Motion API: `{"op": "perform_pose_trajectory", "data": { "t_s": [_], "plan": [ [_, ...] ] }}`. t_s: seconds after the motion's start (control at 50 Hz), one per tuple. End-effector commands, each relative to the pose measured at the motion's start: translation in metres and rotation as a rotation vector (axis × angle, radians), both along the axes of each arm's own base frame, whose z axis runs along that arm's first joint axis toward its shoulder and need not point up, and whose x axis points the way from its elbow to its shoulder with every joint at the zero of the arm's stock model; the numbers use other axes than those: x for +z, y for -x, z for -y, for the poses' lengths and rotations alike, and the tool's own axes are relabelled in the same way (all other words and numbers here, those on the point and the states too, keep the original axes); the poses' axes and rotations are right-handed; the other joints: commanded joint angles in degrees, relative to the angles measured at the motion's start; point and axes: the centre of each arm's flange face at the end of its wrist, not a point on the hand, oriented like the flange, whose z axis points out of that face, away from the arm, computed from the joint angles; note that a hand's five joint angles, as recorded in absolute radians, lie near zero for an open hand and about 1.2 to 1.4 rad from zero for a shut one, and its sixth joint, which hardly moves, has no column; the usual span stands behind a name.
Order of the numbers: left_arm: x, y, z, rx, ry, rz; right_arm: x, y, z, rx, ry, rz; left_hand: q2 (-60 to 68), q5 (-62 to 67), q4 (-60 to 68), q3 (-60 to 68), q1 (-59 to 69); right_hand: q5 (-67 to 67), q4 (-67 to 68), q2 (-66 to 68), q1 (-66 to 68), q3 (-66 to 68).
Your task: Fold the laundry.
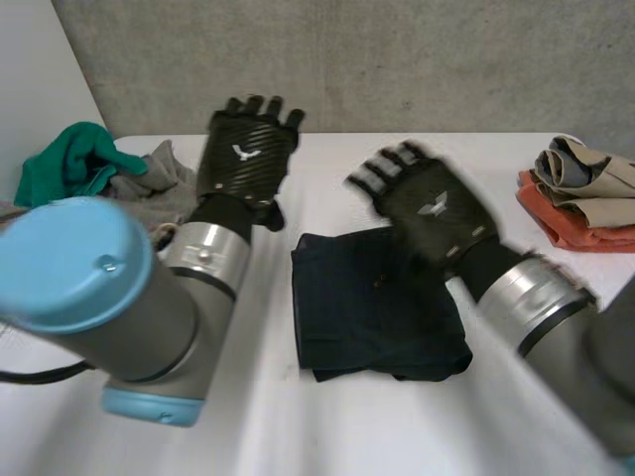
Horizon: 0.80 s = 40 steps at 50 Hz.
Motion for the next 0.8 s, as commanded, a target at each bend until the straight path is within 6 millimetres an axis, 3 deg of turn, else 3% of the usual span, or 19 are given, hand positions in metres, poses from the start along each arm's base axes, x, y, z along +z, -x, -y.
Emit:
{"op": "perform_pose_trajectory", "data": {
  "t_s": [0.02, 0.2, 0.3, 0.4, 0.5, 0.62, 0.7, 0.72, 0.8],
  "plan": [
    [-0.024, 0.029, -0.007, -0.078, -0.174, -0.012, -0.010, 0.041, 0.047, -0.190, -0.338, 0.105, -1.61, -2.76, -1.75, -2.02, -1.77, -2.37, -1.93, -2.33, -3.22, -1.86],
    [-0.087, 0.047, -0.014, -0.090, -0.446, 0.145, -0.057, 0.030, 0.081, -0.192, -0.580, 0.009, -1.61, -2.76, -1.75, -2.02, -1.77, -2.37, -1.93, -2.33, -3.22, -1.86],
    [-0.109, 0.045, -0.014, -0.072, -0.514, 0.212, -0.081, 0.022, 0.087, -0.154, -0.605, -0.063, -1.61, -2.76, -1.75, -2.02, -1.77, -2.37, -1.93, -2.33, -3.22, -1.86],
    [-0.115, 0.043, -0.011, -0.046, -0.534, 0.238, -0.103, 0.021, 0.090, -0.141, -0.571, -0.176, -1.61, -2.76, -1.75, -2.02, -1.77, -2.37, -1.93, -2.33, -3.22, -1.86],
    [-0.110, 0.042, -0.009, -0.036, -0.540, 0.251, -0.113, 0.015, 0.089, -0.130, -0.497, -0.297, -1.61, -2.76, -1.75, -2.02, -1.77, -2.37, -1.93, -2.33, -3.22, -1.86],
    [-0.096, 0.040, -0.007, -0.032, -0.535, 0.266, -0.103, 0.018, 0.090, -0.181, -0.452, -0.317, -1.61, -2.76, -1.75, -2.02, -1.77, -2.37, -1.93, -2.33, -3.22, -1.86],
    [-0.065, 0.038, -0.006, -0.044, -0.491, 0.212, -0.072, 0.020, 0.089, -0.208, -0.342, -0.271, -1.61, -2.76, -1.75, -2.02, -1.77, -2.37, -1.93, -2.33, -3.22, -1.86],
    [-0.045, 0.036, -0.008, -0.049, -0.457, 0.179, -0.067, 0.021, 0.087, -0.211, -0.322, -0.262, -1.61, -2.76, -1.75, -2.02, -1.77, -2.37, -1.93, -2.33, -3.22, -1.86],
    [-0.003, 0.031, -0.014, -0.083, -0.386, 0.108, -0.037, 0.024, 0.073, -0.215, -0.208, -0.212, -1.61, -2.76, -1.75, -2.02, -1.77, -2.37, -1.93, -2.33, -3.22, -1.86]
  ]
}}
